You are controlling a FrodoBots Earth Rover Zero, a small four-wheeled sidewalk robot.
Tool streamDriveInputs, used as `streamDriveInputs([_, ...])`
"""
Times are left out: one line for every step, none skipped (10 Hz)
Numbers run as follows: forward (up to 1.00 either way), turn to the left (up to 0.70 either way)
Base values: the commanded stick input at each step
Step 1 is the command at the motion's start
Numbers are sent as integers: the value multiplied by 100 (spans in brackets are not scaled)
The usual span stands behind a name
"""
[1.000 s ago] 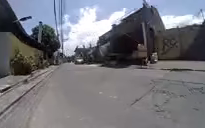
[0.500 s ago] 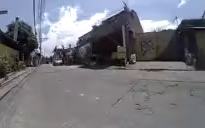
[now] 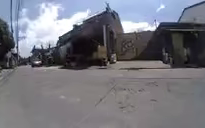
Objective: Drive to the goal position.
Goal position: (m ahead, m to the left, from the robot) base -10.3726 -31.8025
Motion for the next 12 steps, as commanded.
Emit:
streamDriveInputs([0, -100])
streamDriveInputs([0, -100])
streamDriveInputs([0, -100])
streamDriveInputs([0, -100])
streamDriveInputs([0, -100])
streamDriveInputs([0, -100])
streamDriveInputs([0, -100])
streamDriveInputs([0, -100])
streamDriveInputs([0, -100])
streamDriveInputs([0, -100])
streamDriveInputs([0, -100])
streamDriveInputs([0, -100])
